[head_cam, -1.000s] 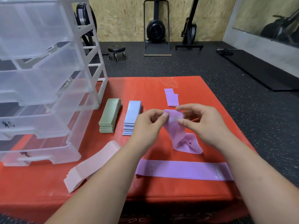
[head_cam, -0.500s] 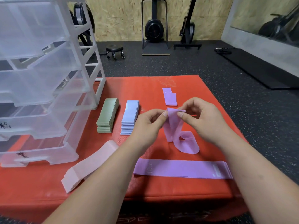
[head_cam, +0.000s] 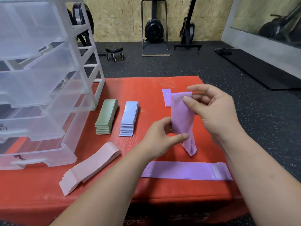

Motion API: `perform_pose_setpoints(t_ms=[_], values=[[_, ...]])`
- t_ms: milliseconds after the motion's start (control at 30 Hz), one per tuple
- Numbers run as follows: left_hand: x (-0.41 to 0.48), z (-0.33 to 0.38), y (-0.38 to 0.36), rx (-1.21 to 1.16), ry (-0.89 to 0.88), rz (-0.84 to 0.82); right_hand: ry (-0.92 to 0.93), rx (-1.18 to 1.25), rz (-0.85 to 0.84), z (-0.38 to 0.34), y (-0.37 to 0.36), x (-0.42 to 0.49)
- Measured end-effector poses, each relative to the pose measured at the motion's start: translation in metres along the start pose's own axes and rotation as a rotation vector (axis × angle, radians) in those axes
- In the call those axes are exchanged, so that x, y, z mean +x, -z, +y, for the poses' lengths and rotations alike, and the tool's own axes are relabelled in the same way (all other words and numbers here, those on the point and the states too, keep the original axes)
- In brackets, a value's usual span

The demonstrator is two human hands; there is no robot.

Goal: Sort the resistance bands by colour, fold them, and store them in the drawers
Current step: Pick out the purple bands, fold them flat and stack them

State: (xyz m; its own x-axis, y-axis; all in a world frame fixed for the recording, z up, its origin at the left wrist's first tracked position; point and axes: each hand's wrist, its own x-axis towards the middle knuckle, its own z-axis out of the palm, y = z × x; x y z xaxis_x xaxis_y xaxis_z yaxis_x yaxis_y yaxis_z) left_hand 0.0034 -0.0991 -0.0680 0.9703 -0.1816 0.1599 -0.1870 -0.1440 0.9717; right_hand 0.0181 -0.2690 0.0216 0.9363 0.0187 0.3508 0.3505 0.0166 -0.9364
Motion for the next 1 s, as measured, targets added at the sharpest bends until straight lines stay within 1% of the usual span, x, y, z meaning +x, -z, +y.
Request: perform_pose_setpoints(t_ms=[100,167,233,333,400,433,533,667,700,833,900,1000], values=[[0.003,-0.004,-0.005,0.079,-0.016,-0.017,0.033,0.064,0.059,-0.009,0.002,0.003],[0.005,-0.007,-0.004,0.159,-0.03,-0.028,0.053,0.094,0.13,-0.013,0.006,0.006],[0.006,-0.009,0.001,0.25,-0.05,-0.025,0.065,0.125,0.236,-0.014,0.016,0.009],[0.007,-0.01,0.015,0.459,-0.055,-0.004,0.048,0.173,0.423,-0.011,0.038,0.012],[0.007,-0.012,0.024,0.592,-0.029,0.015,0.02,0.165,0.505,-0.007,0.054,0.012],[0.007,-0.013,0.028,0.62,-0.018,0.027,0.003,0.154,0.523,-0.004,0.061,0.011],[0.008,-0.015,0.037,0.576,-0.008,0.076,-0.034,0.101,0.53,0.004,0.074,0.008],[0.011,-0.012,0.043,0.354,0.066,0.109,-0.04,0.06,0.519,0.004,0.079,0.005],[0.012,-0.012,0.043,0.331,0.081,0.117,-0.039,0.063,0.527,0.004,0.08,0.005],[0.01,-0.017,0.043,0.447,0.108,0.174,-0.089,0.032,0.529,0.013,0.085,0.004],[0.009,-0.02,0.041,0.484,0.128,0.246,-0.162,-0.025,0.46,0.021,0.088,0.004],[0.009,-0.022,0.041,0.482,0.145,0.301,-0.275,-0.117,0.268,0.03,0.088,0.003]])
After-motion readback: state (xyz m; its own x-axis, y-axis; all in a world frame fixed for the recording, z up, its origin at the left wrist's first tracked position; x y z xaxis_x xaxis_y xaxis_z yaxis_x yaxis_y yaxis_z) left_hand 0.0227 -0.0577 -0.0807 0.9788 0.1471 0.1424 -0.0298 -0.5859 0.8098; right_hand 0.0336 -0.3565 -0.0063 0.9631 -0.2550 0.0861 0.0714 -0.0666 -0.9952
